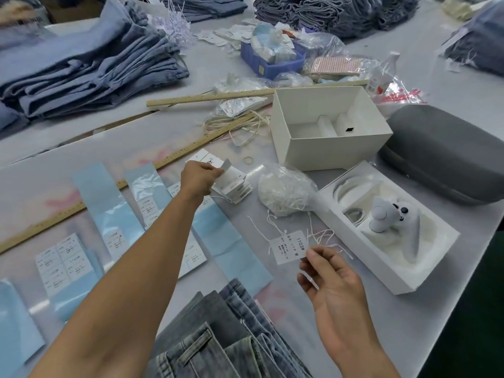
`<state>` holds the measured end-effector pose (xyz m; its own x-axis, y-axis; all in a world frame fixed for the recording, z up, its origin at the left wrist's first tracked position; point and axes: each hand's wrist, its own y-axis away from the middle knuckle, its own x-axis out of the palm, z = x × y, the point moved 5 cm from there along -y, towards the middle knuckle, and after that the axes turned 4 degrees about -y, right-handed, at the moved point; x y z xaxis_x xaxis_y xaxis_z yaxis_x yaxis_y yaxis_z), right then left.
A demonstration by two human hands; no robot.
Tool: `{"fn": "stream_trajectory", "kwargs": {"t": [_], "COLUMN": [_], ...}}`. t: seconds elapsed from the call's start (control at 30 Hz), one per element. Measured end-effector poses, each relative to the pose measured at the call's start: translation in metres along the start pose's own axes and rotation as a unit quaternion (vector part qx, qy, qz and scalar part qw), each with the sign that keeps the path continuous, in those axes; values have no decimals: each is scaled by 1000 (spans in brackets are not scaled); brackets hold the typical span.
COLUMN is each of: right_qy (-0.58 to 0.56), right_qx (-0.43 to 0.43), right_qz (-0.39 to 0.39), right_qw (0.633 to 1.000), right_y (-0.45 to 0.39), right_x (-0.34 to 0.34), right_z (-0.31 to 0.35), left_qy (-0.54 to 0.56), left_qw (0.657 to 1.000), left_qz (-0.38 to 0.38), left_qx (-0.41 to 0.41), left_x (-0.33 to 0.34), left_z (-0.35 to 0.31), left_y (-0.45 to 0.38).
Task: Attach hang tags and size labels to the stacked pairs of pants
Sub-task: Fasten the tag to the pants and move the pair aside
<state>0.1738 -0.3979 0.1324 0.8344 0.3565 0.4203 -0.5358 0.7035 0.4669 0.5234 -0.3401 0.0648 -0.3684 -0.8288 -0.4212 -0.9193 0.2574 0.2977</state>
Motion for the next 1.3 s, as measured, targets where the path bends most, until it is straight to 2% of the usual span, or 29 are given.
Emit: {"fn": "stream_trajectory", "kwargs": {"t": [0.1, 0.17, 0.23, 0.37, 0.47, 0.57, 0.63, 0.7, 0.73, 0.8, 0.87, 1.03, 1.2, 1.3], "right_qy": [0, -2, 1, -4, -3, -7, -11, -7, -1, 13, 33, 68, 210, 313], "right_qx": [5, 4, 3, 4, 5, -1, -4, -1, 2, 12, 28, 72, 81, 45], "right_qz": [-8, -11, -14, -12, -5, 5, 20, 37, 47, 72, 97, 106, 96, 122], "right_qw": [1000, 1000, 1000, 1000, 1000, 1000, 1000, 999, 999, 997, 994, 989, 970, 941], "right_y": [0, -1, -2, 0, 3, 9, 16, 26, 32, 47, 63, 105, 139, 149], "right_x": [-2, -3, -4, -2, 1, 4, 5, 5, 5, 4, 2, -13, -30, -31], "right_z": [-2, -2, -1, 2, 5, 12, 17, 20, 20, 17, 9, -21, -57, -62], "left_qy": [-39, -127, -207, -266, -255, -174, -101, 6, 67, 128, 124, 165, 205, 266], "left_qw": [998, 986, 961, 905, 879, 900, 930, 971, 981, 980, 977, 966, 957, 945], "left_qz": [-39, -94, -158, -232, -225, -187, -171, -143, -136, -153, -165, -168, -157, -122], "left_qx": [12, 44, 91, 238, 333, 354, 309, 191, 123, 18, -42, -103, -128, -143], "left_x": [-3, -9, -17, -32, -48, -72, -88, -97, -98, -97, -95, -83, -68, -65], "left_z": [-1, -10, -29, -67, -64, -28, 7, 50, 73, 113, 140, 170, 181, 179], "left_y": [-2, 4, 16, 61, 114, 181, 232, 279, 301, 340, 374, 430, 458, 464]}}
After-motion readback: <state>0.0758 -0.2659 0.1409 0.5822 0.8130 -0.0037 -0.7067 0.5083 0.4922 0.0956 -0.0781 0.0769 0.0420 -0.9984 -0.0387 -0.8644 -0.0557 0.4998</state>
